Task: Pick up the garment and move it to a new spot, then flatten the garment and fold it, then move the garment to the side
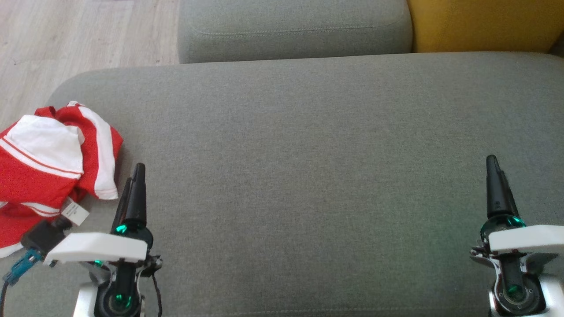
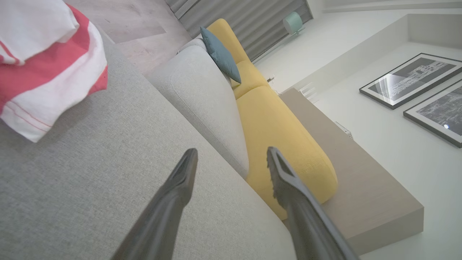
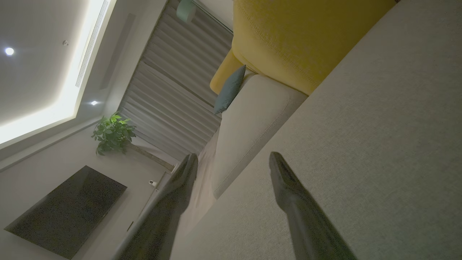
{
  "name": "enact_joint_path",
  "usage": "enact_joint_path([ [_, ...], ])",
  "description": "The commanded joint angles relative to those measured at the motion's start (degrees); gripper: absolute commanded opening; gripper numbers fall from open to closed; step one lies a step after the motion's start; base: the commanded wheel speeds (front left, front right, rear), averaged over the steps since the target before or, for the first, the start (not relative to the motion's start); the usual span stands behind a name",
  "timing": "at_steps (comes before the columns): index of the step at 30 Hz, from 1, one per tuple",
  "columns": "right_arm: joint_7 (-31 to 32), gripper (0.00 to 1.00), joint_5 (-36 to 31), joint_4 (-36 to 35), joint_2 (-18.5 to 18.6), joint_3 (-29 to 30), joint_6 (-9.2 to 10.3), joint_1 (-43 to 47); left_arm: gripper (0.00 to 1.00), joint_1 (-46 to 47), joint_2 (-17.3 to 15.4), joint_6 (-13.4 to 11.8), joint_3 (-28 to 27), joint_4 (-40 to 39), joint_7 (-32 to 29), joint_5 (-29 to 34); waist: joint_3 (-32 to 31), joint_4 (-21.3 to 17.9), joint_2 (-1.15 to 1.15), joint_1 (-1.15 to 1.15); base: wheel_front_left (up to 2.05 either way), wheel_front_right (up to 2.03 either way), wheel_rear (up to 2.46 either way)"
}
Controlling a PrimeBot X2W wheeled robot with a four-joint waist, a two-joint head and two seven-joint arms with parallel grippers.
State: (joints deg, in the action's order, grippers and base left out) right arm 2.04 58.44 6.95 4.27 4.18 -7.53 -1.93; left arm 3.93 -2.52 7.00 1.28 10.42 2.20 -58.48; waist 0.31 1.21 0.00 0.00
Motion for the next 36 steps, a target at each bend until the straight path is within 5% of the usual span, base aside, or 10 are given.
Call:
enact_joint_path([
  [1,-0.1,1.0,-0.9,-2.5,1.2,-0.5,0.02,-2.5,1.0,3.7,-1.1,0.2,-0.6,-2.5,0.4,0.8,0.0,0.0,0.0,0.0,0.0,0.0,0.0],
  [36,2.1,1.0,-25.6,-7.2,1.1,-2.7,0.03,-0.4,1.0,4.7,-3.1,-1.3,3.0,-1.8,6.1,27.8,-0.2,0.8,0.0,0.0,0.0,0.0,0.0],
])
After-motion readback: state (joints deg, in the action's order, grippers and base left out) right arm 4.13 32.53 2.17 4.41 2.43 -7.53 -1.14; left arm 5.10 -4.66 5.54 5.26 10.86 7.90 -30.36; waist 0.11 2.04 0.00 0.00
